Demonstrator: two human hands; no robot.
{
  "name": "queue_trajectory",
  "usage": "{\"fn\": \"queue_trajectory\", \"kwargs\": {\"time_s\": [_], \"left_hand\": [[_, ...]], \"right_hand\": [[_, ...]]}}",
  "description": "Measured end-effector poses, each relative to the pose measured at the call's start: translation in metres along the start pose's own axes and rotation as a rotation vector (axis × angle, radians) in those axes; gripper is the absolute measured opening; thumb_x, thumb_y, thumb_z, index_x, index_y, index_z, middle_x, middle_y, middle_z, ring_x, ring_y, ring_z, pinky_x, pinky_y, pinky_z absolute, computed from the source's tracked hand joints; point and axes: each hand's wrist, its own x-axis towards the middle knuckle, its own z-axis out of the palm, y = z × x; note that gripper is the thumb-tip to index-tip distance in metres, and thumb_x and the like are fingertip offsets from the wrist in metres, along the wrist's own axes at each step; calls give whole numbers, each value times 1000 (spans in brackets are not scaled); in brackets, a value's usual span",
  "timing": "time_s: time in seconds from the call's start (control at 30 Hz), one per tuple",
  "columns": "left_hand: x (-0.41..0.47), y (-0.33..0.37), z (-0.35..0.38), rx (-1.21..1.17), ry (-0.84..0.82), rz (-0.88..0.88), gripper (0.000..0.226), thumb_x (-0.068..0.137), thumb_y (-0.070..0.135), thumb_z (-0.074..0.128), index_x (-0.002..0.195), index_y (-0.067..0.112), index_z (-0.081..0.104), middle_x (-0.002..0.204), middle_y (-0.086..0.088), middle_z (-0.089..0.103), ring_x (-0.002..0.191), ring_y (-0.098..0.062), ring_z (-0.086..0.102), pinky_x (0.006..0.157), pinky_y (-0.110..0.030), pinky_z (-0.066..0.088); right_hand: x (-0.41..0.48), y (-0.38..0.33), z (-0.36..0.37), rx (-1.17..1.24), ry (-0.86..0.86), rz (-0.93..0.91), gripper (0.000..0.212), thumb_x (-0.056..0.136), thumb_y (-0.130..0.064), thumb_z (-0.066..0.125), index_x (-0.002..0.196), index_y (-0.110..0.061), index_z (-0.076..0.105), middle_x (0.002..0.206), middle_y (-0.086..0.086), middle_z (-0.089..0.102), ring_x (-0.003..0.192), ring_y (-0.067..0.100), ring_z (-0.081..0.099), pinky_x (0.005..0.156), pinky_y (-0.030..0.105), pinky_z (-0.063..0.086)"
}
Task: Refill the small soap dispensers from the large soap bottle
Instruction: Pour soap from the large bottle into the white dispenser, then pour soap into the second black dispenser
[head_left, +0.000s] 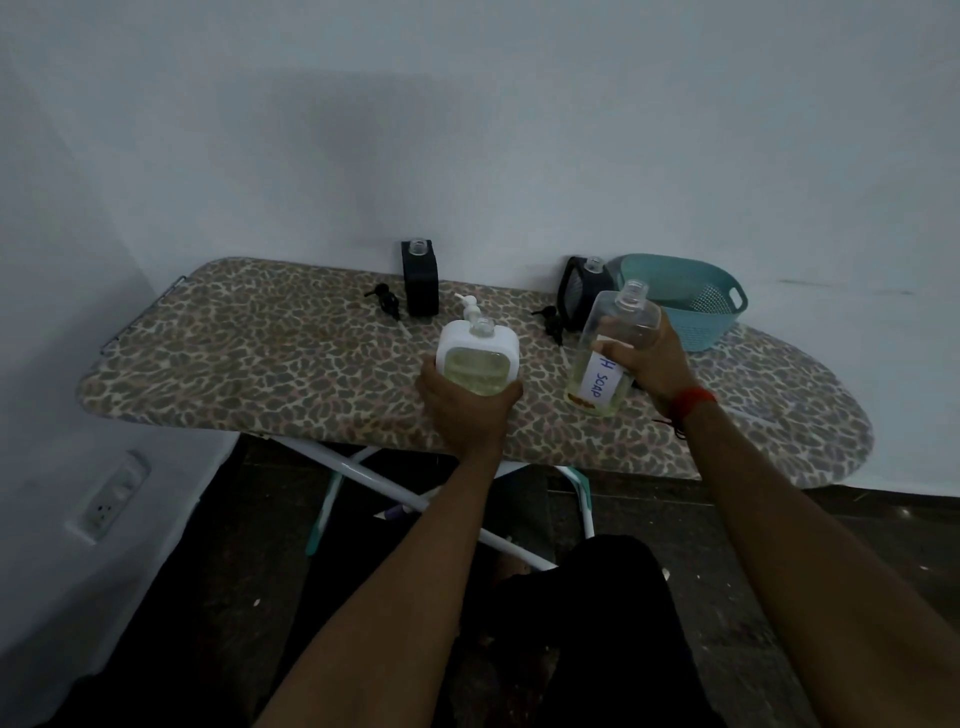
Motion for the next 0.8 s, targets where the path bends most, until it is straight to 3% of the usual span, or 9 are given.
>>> {"fn": "queue_trajectory", "kwargs": {"time_s": [0.2, 0.33, 0.5, 0.6, 0.7, 0.8], "left_hand": [[3, -3, 6, -28, -40, 32, 119, 42, 40, 97, 138, 6, 37, 133, -12, 47, 119, -29, 51, 95, -40, 47], [22, 0, 10, -21, -175, 132, 120, 43, 39, 97, 141, 8, 36, 136, -11, 49, 123, -28, 48, 100, -40, 44], [71, 26, 21, -20, -365, 251, 108, 42, 39, 99, 132, 12, 47, 126, -4, 58, 112, -18, 55, 89, -33, 49], [107, 42, 36, 67, -498, 258, 104, 45, 33, 100, 131, 8, 47, 130, -6, 55, 117, -19, 55, 95, -40, 51], [140, 56, 58, 158, -612, 213, 106, 50, 23, 99, 137, 2, 41, 138, -13, 49, 127, -27, 49, 104, -46, 46], [167, 69, 78, 207, -708, 187, 95, 54, 11, 96, 135, 0, 46, 134, -14, 53, 124, -28, 53, 102, -46, 48]], "right_hand": [[0, 0, -1, 4, -4, 0, 65, 77, 5, 78, 134, -5, 49, 120, 10, 69, 103, 15, 70, 77, 25, 58], [0, 1, -3, 8, 3, 6, 64, 77, 4, 78, 133, -6, 51, 119, 7, 69, 101, 13, 71, 75, 24, 58], [-1, 2, -3, 19, 8, 6, 62, 76, 9, 76, 131, -8, 53, 115, 3, 69, 95, 5, 71, 72, 20, 56], [-1, 4, -3, 29, 6, 0, 60, 76, 13, 75, 125, -13, 54, 112, 0, 69, 91, 0, 70, 71, 18, 55], [1, 7, -4, 52, 2, 10, 59, 76, 12, 75, 125, -12, 55, 112, -3, 69, 96, 6, 70, 74, 22, 57], [4, 11, -4, 65, 1, 18, 59, 75, 11, 77, 122, -17, 55, 112, -5, 69, 95, 2, 70, 72, 19, 56]]}}
